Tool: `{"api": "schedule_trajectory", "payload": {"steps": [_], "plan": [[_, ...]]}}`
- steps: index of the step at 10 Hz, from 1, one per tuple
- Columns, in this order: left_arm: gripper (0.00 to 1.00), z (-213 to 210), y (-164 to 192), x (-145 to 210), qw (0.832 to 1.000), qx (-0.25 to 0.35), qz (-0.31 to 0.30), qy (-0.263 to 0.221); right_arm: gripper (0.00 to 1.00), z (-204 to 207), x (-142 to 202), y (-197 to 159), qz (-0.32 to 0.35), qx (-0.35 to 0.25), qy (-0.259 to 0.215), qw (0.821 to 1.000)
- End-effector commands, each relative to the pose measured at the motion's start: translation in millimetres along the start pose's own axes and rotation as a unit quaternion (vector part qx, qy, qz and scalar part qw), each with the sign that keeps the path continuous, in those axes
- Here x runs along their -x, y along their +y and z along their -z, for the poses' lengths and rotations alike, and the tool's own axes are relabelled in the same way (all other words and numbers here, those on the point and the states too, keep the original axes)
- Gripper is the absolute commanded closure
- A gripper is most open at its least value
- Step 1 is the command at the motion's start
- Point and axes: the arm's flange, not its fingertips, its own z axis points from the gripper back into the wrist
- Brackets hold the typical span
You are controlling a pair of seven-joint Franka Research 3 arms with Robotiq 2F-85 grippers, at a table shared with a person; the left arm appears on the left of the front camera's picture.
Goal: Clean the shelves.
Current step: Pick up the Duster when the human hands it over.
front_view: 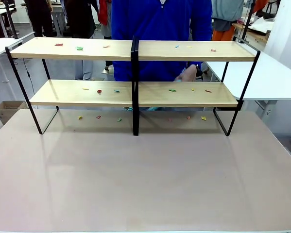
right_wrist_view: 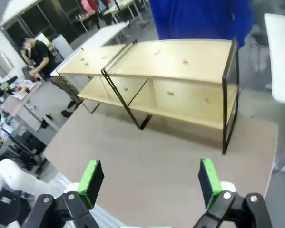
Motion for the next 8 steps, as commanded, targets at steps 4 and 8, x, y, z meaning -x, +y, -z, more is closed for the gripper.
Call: {"api": "schedule_trajectory", "payload": {"steps": [4, 8], "plan": [[0.00, 13, 2, 23, 0.998, -0.022, 0.017, 0.052, 0.00, 23, 12, 0, -0.043, 0.022, -0.008, 0.999], [0.00, 24, 10, 30, 0.996, -0.022, 0.009, 0.087, 0.00, 33, 5, -4, -0.047, 0.022, 0.006, 0.999]]}}
